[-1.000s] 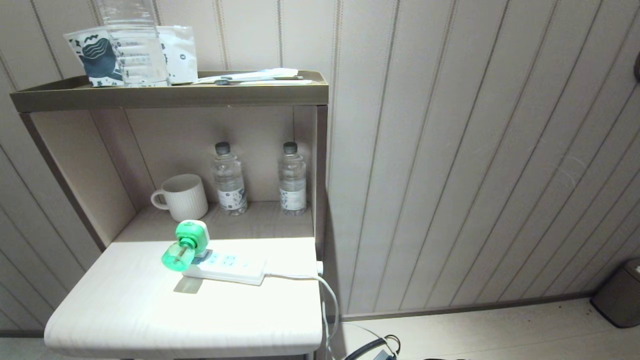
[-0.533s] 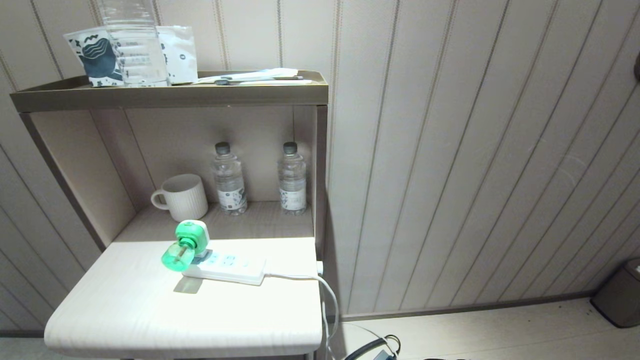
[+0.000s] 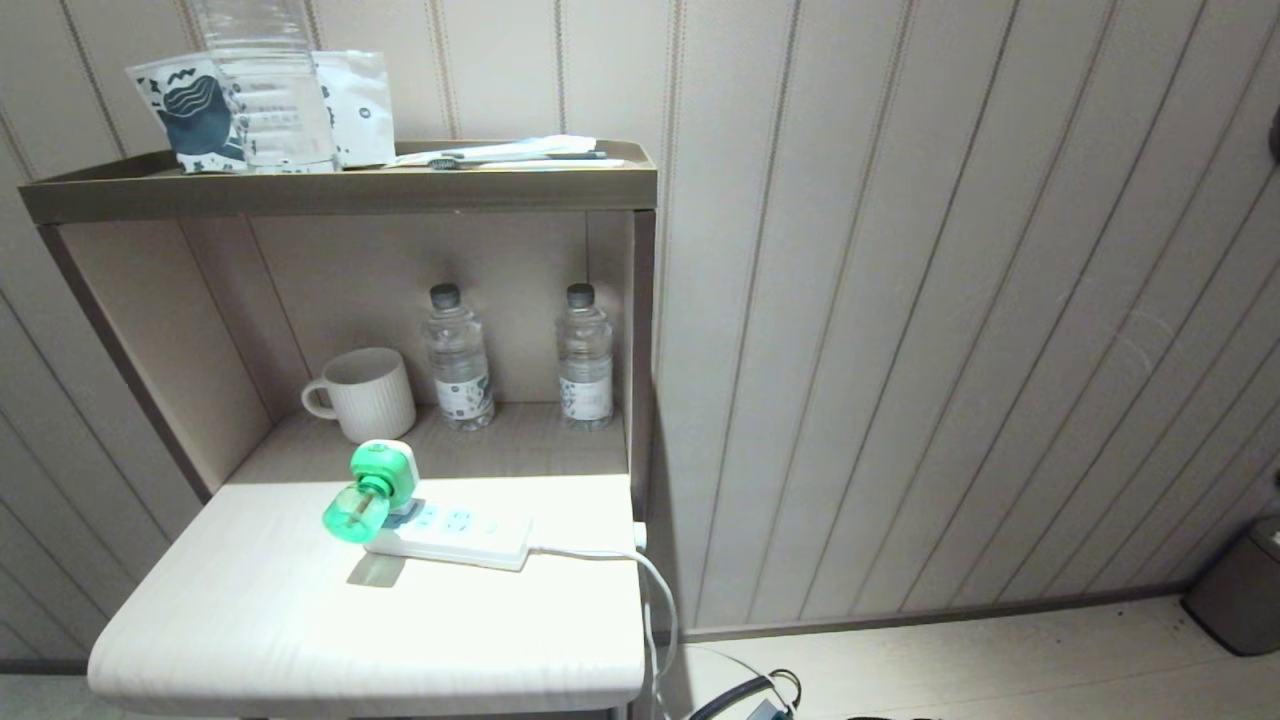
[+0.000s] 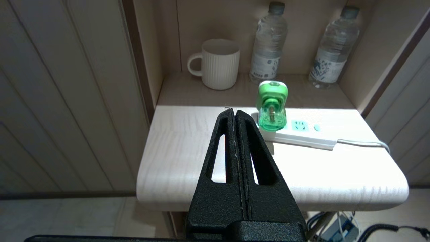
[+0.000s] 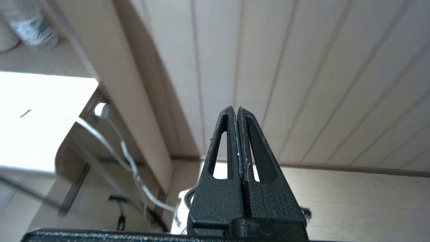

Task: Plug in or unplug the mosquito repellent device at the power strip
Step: Hold the socket with your right hand and unplug it with your left hand

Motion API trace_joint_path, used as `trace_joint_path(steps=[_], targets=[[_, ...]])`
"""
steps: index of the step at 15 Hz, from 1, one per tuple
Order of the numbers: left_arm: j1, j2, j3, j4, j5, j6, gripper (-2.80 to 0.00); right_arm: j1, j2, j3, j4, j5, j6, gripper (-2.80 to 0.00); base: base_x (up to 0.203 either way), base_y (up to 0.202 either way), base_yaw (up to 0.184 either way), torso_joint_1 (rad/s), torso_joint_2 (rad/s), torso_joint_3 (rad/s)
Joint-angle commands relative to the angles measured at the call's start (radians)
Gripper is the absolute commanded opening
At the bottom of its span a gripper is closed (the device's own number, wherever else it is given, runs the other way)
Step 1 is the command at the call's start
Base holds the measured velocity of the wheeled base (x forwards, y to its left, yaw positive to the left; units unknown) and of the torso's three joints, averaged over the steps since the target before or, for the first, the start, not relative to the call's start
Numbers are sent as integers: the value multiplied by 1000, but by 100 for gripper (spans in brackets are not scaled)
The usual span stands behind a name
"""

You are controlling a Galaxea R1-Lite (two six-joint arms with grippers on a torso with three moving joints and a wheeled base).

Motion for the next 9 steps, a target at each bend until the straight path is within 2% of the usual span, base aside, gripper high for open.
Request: trace_joint_path(steps=[1,4,6,8,9], targets=[[-1,65,-3,1,-3,0,-280,49,101,-18,-3,-2,0,-280,0,0,0,0,0,0],[-4,154,-20,3,-12,1,-280,144,176,-22,-25,-21,5,-280,0,0,0,0,0,0],[-23,266,-66,18,-41,2,-280,230,225,-28,-29,-46,12,-280,0,0,0,0,0,0],[-81,382,-178,91,-54,0,-280,260,240,-28,-30,-65,24,-280,0,0,0,0,0,0],[-140,434,-245,164,-57,-3,-280,262,240,-25,-30,-65,25,-280,0,0,0,0,0,0]])
